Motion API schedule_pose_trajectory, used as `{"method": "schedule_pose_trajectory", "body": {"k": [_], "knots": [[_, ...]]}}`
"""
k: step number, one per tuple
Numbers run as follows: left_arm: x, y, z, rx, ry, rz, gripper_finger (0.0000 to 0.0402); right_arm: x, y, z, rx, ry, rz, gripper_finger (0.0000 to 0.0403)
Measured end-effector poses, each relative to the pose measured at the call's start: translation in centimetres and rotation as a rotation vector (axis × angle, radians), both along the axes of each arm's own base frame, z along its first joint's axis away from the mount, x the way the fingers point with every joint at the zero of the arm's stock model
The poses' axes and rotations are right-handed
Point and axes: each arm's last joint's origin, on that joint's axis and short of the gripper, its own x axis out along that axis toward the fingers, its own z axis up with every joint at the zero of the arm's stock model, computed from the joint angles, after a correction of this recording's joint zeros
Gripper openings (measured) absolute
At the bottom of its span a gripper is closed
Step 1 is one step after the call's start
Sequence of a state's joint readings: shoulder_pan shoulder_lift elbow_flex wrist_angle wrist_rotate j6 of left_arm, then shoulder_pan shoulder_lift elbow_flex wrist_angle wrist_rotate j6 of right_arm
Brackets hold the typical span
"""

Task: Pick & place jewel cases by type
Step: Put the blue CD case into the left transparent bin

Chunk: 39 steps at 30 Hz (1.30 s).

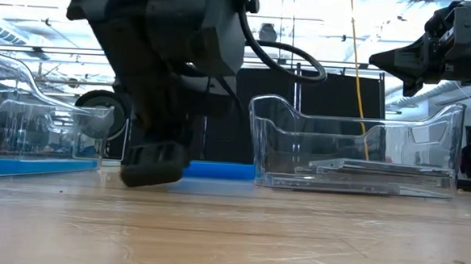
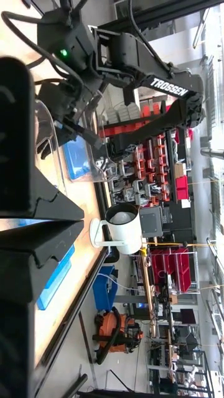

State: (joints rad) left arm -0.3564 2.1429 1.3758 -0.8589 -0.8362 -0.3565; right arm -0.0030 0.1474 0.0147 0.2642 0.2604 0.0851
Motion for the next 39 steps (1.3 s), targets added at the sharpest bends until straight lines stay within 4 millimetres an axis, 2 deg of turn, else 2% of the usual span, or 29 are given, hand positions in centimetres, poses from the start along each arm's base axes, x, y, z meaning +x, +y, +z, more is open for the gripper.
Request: {"method": "schedule_pose_trajectory", "body": {"k": [5, 10, 14, 17, 21, 39], "knots": [[0.0, 0.0, 0.0, -0.003, -0.014, 0.011, 0.0143, 0.0, 0.0, 0.0, 0.0, 0.0, 0.0, 0.0004], [-0.3, 1.7, -0.9, -0.008, -0.031, 0.057, 0.0229, 0.0, 0.0, 0.0, 0.0, 0.0, 0.0, 0.0004], [-0.7, 3.6, -1.6, -0.005, -0.013, 0.121, 0.0278, 0.0, 0.0, 0.0, 0.0, 0.0, 0.0, 0.0004], [-0.8, 4.8, -1.8, 0.002, -0.015, 0.166, 0.0299, 0.0, 0.0, 0.0, 0.0, -0.001, 0.0, 0.0004], [-0.4, 6.1, -1.9, 0.004, -0.032, 0.199, 0.0308, 0.0, 0.0, 0.0, 0.0, -0.001, 0.0, 0.0004], [1.0, 10.0, -2.2, -0.073, -0.138, 0.309, 0.0282, 0.0, 0.0, 0.0, 0.0, 0.0, 0.0, 0.0004]]}}
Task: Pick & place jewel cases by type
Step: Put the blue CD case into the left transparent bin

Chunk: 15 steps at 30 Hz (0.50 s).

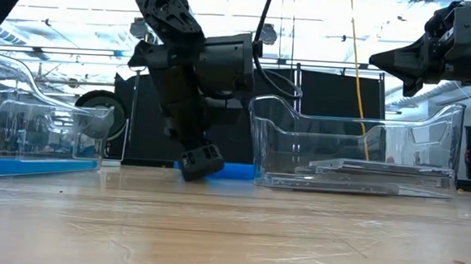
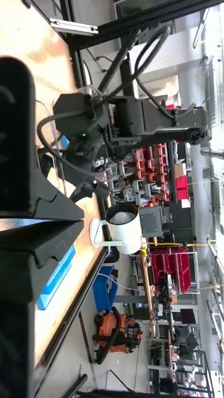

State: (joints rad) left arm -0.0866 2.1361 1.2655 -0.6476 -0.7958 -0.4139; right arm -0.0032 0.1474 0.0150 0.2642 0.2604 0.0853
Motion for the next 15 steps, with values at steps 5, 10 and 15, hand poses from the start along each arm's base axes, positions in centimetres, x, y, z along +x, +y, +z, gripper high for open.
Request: {"method": "schedule_pose_trajectory", "body": {"k": [5, 10, 15], "knots": [[0.17, 0.46, -0.03, -0.052, 0.008, -0.013, 0.0252, 0.0, 0.0, 0.0, 0.0, 0.0, 0.0, 0.0004], [0.18, 0.36, -0.12, -0.076, -0.003, -0.003, 0.0167, 0.0, 0.0, -0.01, 0.0, 0.0, 0.0, 0.0004], [0.05, 0.44, -0.15, -0.057, -0.018, 0.028, 0.0046, 0.0, 0.0, 0.0, 0.0, 0.0, 0.0, 0.0004]]}}
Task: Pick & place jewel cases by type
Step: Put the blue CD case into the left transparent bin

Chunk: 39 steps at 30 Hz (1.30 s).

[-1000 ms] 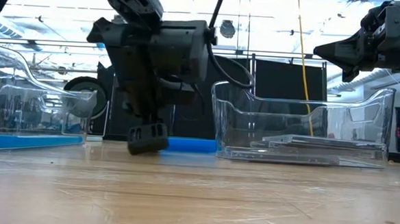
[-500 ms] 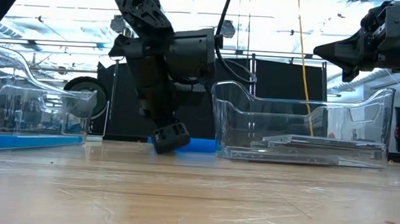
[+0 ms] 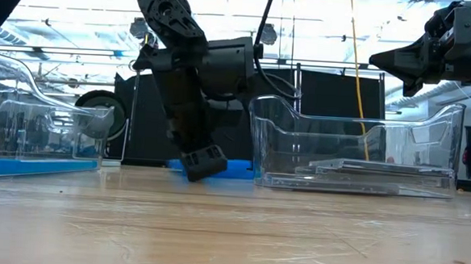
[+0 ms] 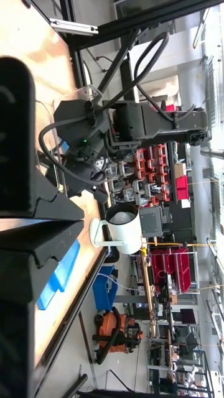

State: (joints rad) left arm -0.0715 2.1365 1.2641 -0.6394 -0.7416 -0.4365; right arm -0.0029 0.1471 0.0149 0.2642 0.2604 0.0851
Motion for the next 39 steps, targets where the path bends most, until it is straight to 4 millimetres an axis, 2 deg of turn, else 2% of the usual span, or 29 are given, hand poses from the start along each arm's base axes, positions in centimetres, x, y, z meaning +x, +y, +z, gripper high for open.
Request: {"method": "schedule_pose_trajectory", "body": {"k": [8, 14, 24, 29, 33, 39], "knots": [[-0.1, -1.6, 0.2, 0.056, -0.014, -0.036, 0.0045, 0.0, 0.0, 0.0, 0.0, 0.0, 0.0, 0.0004], [-1.1, -3.5, 1.8, 0.086, -0.007, -0.056, 0.0045, 0.0, 0.0, 0.0, 0.0, 0.0, 0.0, 0.0004], [-4.0, -6.4, 7.8, 0.154, -0.108, -0.05, 0.0044, 0.0, 0.0, 0.0, 0.0, 0.002, 0.0, 0.0004], [-5.4, -7.5, 10.0, 0.189, -0.127, -0.087, 0.0044, 0.0, 0.0, 0.0, 0.0, 0.002, 0.0, 0.0004], [-6.9, -7.9, 12.1, 0.219, -0.078, -0.103, 0.0044, 0.0, 0.0, 0.0, 0.0, 0.003, 0.0, 0.0004], [-8.5, -8.8, 16.4, 0.204, 0.017, -0.022, 0.0044, 0.0, 0.0, 0.0, 0.0, 0.003, 0.0, 0.0004]]}}
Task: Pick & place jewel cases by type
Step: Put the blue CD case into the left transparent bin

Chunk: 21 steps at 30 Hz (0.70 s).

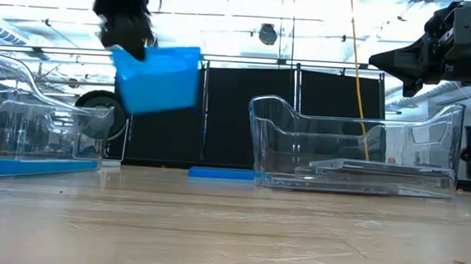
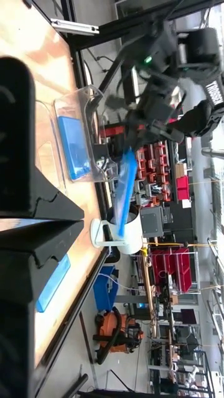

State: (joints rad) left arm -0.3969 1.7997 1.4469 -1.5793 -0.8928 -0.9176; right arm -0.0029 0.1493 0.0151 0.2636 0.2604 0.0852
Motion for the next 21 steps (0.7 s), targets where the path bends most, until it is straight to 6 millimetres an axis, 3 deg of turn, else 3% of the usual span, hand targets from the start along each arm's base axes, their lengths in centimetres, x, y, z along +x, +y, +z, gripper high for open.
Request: {"method": "schedule_pose_trajectory", "body": {"k": [6, 10, 21], "knots": [[-0.8, -2.4, 3.0, -0.176, -0.047, -0.053, 0.0044, 0.0, 0.0, 0.0, 0.0, -0.001, 0.0, 0.0004], [-1.2, -4.6, 3.6, -0.282, -0.082, -0.066, 0.0044, 0.0, 0.0, 0.0, 0.0, 0.002, 0.0, 0.0004], [-3.4, -8.3, 4.1, -0.449, -0.07, -0.068, 0.0044, 0.0, 0.0, 0.0, 0.0, 0.002, 0.0, 0.0004]]}}
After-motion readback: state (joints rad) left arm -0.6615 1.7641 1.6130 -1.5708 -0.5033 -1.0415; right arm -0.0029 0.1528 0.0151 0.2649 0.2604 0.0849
